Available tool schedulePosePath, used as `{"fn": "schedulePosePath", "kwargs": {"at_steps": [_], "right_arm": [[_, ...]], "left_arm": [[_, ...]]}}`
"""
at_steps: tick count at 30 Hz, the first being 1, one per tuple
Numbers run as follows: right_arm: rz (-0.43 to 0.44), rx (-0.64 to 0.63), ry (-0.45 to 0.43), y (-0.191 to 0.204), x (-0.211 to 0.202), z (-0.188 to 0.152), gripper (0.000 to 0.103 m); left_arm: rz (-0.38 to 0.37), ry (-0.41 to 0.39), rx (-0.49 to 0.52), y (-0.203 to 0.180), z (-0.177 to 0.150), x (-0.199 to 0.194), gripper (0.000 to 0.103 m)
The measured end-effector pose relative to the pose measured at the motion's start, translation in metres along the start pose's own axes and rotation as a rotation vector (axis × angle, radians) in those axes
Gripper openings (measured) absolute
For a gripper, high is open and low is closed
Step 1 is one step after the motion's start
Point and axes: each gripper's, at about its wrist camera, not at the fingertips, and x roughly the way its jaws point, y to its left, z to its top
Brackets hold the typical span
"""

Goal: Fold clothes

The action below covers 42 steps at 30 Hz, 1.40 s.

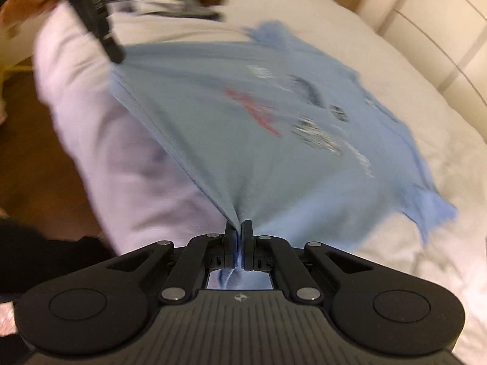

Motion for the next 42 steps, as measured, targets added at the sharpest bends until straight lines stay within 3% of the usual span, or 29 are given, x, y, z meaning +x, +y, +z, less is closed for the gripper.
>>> {"fn": "schedulePosePath", "kwargs": {"at_steps": [2,4,6,10,12,17,18,19,20,23,28,32,33,36,39,42], "right_arm": [[0.04,0.004,0.02,0.008,0.004,-0.002,0.005],[0.044,0.035,0.042,0.012,0.005,-0.009,0.025],[0.039,0.125,0.058,0.005,0.002,-0.02,0.029],[-0.03,0.433,0.107,-0.032,0.002,-0.055,0.044],[-0.035,0.613,0.129,-0.053,0.008,-0.074,0.044],[0.024,0.819,0.106,-0.074,0.033,-0.102,0.045],[0.054,0.847,0.099,-0.077,0.04,-0.104,0.041],[0.075,0.865,0.099,-0.078,0.044,-0.106,0.017],[0.095,0.882,0.11,-0.081,0.046,-0.108,0.001],[0.056,0.9,0.142,-0.085,0.028,-0.11,0.002],[-0.04,0.896,0.176,-0.1,-0.01,-0.13,0.002],[-0.006,0.846,0.219,-0.102,0.004,-0.129,0.003],[0.006,0.837,0.239,-0.102,0.009,-0.127,0.004],[-0.105,0.784,0.258,-0.098,0.009,-0.114,0.023],[-0.176,0.786,0.199,-0.094,-0.005,-0.102,0.025],[-0.167,0.724,0.149,-0.081,-0.01,-0.073,0.026]], "left_arm": [[0.007,0.005,-0.011,0.006,-0.006,0.001,0.0],[0.022,-0.008,-0.01,0.01,-0.009,0.003,0.0],[0.039,-0.03,-0.022,0.013,-0.011,0.006,0.003],[0.059,-0.058,-0.027,0.019,-0.013,0.007,0.012],[0.064,-0.075,-0.015,0.017,-0.013,0.008,0.013],[0.087,-0.08,0.027,0.011,-0.012,0.011,0.015],[0.094,-0.074,0.038,0.01,-0.011,0.012,0.015],[0.1,-0.069,0.05,0.008,-0.011,0.013,0.015],[0.107,-0.063,0.067,0.006,-0.011,0.014,0.015],[0.125,-0.064,0.129,-0.001,-0.008,0.012,0.016],[0.147,-0.068,0.198,-0.003,-0.001,0.011,0.026],[0.174,-0.082,0.215,0.003,0.004,0.011,0.028],[0.171,-0.095,0.211,0.007,0.006,0.009,0.028],[0.147,-0.132,0.195,0.018,0.012,0.005,0.03],[0.099,-0.159,0.181,0.032,0.022,0.01,0.03],[0.03,-0.171,0.192,0.043,0.035,0.018,0.033]]}}
